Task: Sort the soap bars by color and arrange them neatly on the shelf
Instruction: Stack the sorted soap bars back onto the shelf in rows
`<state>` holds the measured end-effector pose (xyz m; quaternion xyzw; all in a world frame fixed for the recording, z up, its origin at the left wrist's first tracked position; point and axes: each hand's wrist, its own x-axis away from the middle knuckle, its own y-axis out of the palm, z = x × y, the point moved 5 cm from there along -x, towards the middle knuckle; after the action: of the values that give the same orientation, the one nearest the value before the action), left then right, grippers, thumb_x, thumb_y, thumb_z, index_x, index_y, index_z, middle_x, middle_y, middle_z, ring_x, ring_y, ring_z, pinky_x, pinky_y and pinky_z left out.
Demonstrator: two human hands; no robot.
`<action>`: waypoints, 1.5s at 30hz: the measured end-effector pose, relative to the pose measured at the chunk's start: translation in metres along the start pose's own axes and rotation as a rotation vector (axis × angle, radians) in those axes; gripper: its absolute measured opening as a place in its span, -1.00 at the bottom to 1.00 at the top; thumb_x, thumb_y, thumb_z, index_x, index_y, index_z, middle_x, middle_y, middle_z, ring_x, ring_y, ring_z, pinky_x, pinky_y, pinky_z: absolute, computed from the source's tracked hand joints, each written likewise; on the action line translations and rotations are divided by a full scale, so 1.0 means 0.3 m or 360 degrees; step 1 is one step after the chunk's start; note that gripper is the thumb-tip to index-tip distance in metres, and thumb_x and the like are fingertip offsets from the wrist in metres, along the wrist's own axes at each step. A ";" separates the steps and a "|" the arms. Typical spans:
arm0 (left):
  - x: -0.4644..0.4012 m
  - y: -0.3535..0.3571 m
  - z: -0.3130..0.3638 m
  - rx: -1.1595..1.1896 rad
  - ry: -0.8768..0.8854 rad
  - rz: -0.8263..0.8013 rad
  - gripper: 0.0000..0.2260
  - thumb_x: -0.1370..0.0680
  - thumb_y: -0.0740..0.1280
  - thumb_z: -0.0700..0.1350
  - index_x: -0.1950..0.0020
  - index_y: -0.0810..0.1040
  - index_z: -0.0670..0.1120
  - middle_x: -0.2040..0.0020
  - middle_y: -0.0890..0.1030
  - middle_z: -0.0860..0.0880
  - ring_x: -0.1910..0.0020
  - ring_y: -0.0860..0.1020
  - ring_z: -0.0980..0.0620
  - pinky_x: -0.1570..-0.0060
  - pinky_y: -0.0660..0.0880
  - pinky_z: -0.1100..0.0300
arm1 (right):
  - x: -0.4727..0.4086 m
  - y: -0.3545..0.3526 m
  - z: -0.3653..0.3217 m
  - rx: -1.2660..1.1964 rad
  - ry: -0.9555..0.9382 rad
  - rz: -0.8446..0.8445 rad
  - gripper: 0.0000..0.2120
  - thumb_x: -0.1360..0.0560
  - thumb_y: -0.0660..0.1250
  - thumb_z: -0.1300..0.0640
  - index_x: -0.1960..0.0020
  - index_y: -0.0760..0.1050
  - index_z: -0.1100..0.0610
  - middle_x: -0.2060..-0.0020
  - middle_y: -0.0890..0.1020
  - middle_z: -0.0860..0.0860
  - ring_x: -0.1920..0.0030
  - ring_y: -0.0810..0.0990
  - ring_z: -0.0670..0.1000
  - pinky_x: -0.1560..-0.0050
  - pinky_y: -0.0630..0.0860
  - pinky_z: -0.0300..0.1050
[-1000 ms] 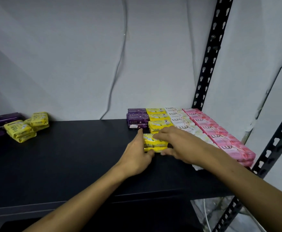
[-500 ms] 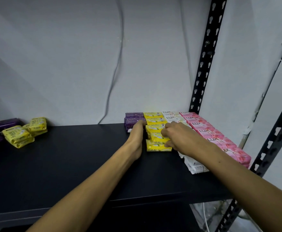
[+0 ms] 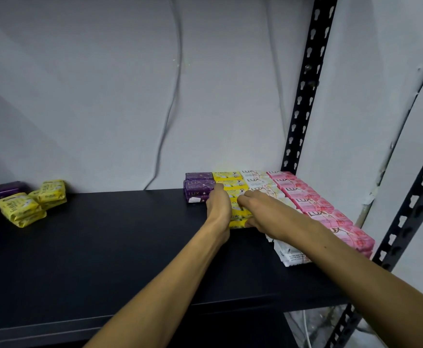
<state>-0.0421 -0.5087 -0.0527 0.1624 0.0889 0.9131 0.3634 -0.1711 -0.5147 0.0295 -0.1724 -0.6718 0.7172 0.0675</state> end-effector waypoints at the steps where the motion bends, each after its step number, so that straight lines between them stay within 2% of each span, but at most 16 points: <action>1: 0.002 0.000 0.002 -0.0016 -0.0016 -0.0012 -0.23 -0.22 0.07 0.37 -0.37 0.49 0.13 -0.34 0.55 0.00 -0.24 0.56 -0.12 -0.26 0.46 -0.18 | 0.001 0.000 -0.001 -0.0003 -0.0005 -0.0006 -0.75 -0.52 0.40 0.21 -0.14 0.39 0.14 -0.03 0.42 0.02 0.03 0.36 0.00 0.03 0.42 -0.05; 4: 0.125 0.010 0.072 -0.0156 -0.0033 -0.0042 -0.35 -0.48 0.05 0.28 -0.53 0.31 0.08 -0.48 0.37 0.04 -0.41 0.40 -0.10 -0.39 0.31 -0.07 | -0.006 0.003 -0.007 0.0039 -0.0041 0.0009 -0.73 -0.52 0.39 0.25 -0.14 0.39 0.12 0.04 0.37 0.00 0.10 0.34 -0.02 0.16 0.32 -0.11; 7: 0.182 0.018 0.102 -0.0303 0.0011 -0.0116 -0.41 -0.60 0.04 0.18 -0.61 0.15 0.02 -0.55 0.28 -0.04 -0.46 0.34 -0.08 -0.43 0.29 -0.04 | -0.024 -0.001 -0.006 0.0040 -0.0037 -0.0021 -0.68 -0.47 0.42 0.31 -0.14 0.42 0.11 0.03 0.41 0.03 0.10 0.46 0.02 0.18 0.39 -0.08; 9: 0.192 0.015 0.105 -0.0315 0.0015 -0.0205 -0.51 -0.66 0.02 0.12 -0.56 0.26 -0.02 -0.48 0.39 -0.06 -0.40 0.43 -0.05 -0.38 0.37 -0.01 | -0.030 -0.008 -0.004 -0.0011 -0.0022 -0.0057 -0.71 -0.46 0.42 0.31 -0.10 0.41 0.12 0.05 0.40 0.04 0.10 0.47 0.04 0.20 0.40 -0.06; 12: 0.203 -0.007 0.118 -0.0173 0.0025 -0.0375 -0.58 -0.70 -0.02 0.05 -0.27 0.58 -0.05 -0.12 0.69 -0.08 -0.06 0.67 -0.05 -0.10 0.60 0.01 | -0.029 -0.012 0.012 -0.0040 0.0012 -0.0061 -0.70 -0.46 0.45 0.22 -0.08 0.38 0.16 0.03 0.40 0.04 0.06 0.46 0.08 0.13 0.45 0.00; 14: 0.211 -0.039 0.134 -0.0208 0.0102 -0.0424 -0.57 -0.71 -0.03 0.00 -0.14 0.63 -0.04 0.02 0.73 -0.01 0.06 0.69 0.07 0.03 0.62 0.18 | -0.030 -0.011 0.022 -0.0060 0.0052 -0.0048 -0.64 -0.45 0.49 0.11 -0.13 0.41 0.15 -0.05 0.43 0.05 -0.03 0.46 0.09 0.03 0.48 0.01; 16: 0.227 -0.122 0.175 -0.0345 0.0229 -0.0302 -0.63 -0.68 0.02 0.04 0.01 0.60 0.03 0.09 0.67 0.11 0.12 0.60 0.21 0.02 0.50 0.29 | -0.042 -0.021 0.011 -0.0113 0.0069 0.0005 -0.51 -0.43 0.52 0.00 -0.26 0.43 0.11 -0.15 0.45 0.03 -0.14 0.44 0.07 -0.06 0.45 -0.04; 18: 0.239 -0.219 0.212 -0.0515 0.0303 -0.0236 -0.63 -0.59 0.07 0.16 -0.04 0.62 0.04 -0.04 0.65 0.10 -0.03 0.53 0.16 -0.23 0.42 0.13 | -0.069 -0.036 -0.031 -0.0161 0.0047 0.0074 -0.45 -0.42 0.51 -0.08 -0.31 0.43 0.07 -0.19 0.47 0.01 -0.21 0.43 0.05 -0.16 0.44 -0.02; 20: 0.267 -0.344 0.262 -0.0589 0.0352 -0.0151 -0.67 -0.63 0.10 0.11 0.00 0.62 0.03 -0.04 0.65 0.06 -0.09 0.53 0.08 -0.32 0.39 0.04 | -0.109 -0.041 -0.109 -0.0208 -0.0034 0.0116 -0.49 -0.41 0.50 -0.14 -0.26 0.46 0.04 -0.11 0.47 -0.05 -0.19 0.43 0.03 -0.13 0.42 -0.05; 22: 0.313 -0.479 0.319 -0.0671 0.0397 -0.0054 -0.74 -0.67 0.15 0.04 -0.05 0.61 0.00 -0.08 0.64 0.04 -0.12 0.58 0.06 -0.32 0.45 0.06 | -0.159 -0.037 -0.214 -0.0309 -0.0140 0.0134 -0.55 -0.41 0.50 -0.16 -0.19 0.47 0.01 -0.05 0.47 -0.11 -0.16 0.45 0.00 -0.09 0.41 -0.11; 28: 0.448 -0.902 0.494 -0.1343 0.0669 0.0235 -0.83 -0.64 0.29 -0.07 -0.14 0.64 -0.04 0.00 0.65 0.10 -0.03 0.58 0.14 -0.03 0.46 0.27 | -0.349 0.033 -0.627 -0.0550 -0.0432 0.0012 -0.47 -0.45 0.45 -0.19 -0.32 0.45 0.01 -0.27 0.52 -0.04 -0.27 0.48 -0.02 -0.30 0.44 -0.06; 30: 0.477 -1.030 0.546 -0.1565 0.0673 0.0389 -0.81 -0.62 0.30 -0.11 -0.16 0.65 -0.08 -0.05 0.66 0.03 -0.08 0.59 0.09 -0.02 0.46 0.33 | -0.423 0.071 -0.761 -0.0592 -0.0517 -0.0033 -0.48 -0.47 0.43 -0.17 -0.34 0.42 0.01 -0.29 0.50 -0.03 -0.29 0.46 -0.02 -0.31 0.45 -0.02; 32: 0.477 -1.151 0.586 -0.1717 0.0623 0.0586 -0.80 -0.59 0.32 -0.10 -0.17 0.64 -0.05 -0.11 0.65 -0.02 -0.12 0.59 0.03 -0.11 0.50 0.24 | -0.501 0.106 -0.877 -0.0632 -0.0563 -0.0016 -0.49 -0.50 0.43 -0.11 -0.36 0.40 0.04 -0.29 0.49 0.00 -0.31 0.44 0.01 -0.32 0.44 0.02; 36: 0.437 -1.288 0.613 -0.1695 0.0475 0.0856 -0.65 -0.56 0.34 -0.04 -0.33 0.52 -0.07 -0.24 0.59 -0.11 -0.20 0.56 -0.11 -0.19 0.48 0.10 | -0.650 0.149 -1.026 -0.0827 -0.0515 0.0145 -0.56 -0.54 0.39 0.06 -0.36 0.36 0.11 -0.27 0.44 0.06 -0.31 0.42 0.05 -0.32 0.40 -0.01; 41: 0.326 -1.337 0.551 -0.1302 0.0384 0.1185 -0.50 -0.63 0.26 0.04 -0.43 0.28 -0.26 -0.37 0.45 -0.32 -0.36 0.41 -0.29 -0.27 0.35 0.04 | -0.827 0.241 -1.024 -0.1557 0.0059 0.0362 -0.73 -0.58 0.35 0.06 -0.19 0.39 0.13 -0.17 0.51 0.11 -0.15 0.53 0.09 -0.08 0.41 -0.14; 45: 0.239 -1.358 0.504 -0.1207 0.0434 0.1310 -0.50 -0.63 0.25 0.05 -0.41 0.26 -0.27 -0.34 0.40 -0.34 -0.34 0.37 -0.35 -0.30 0.32 -0.09 | -0.930 0.265 -1.035 -0.1760 0.0132 0.0347 -0.62 -0.63 0.27 0.02 -0.37 0.40 0.18 -0.26 0.54 0.13 -0.21 0.54 0.08 -0.11 0.40 -0.19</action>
<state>0.2222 -0.1589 -0.0093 -0.0773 -0.2690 0.9600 -0.0038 0.2045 -0.3215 -0.0170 -0.2785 -0.9227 0.2540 -0.0808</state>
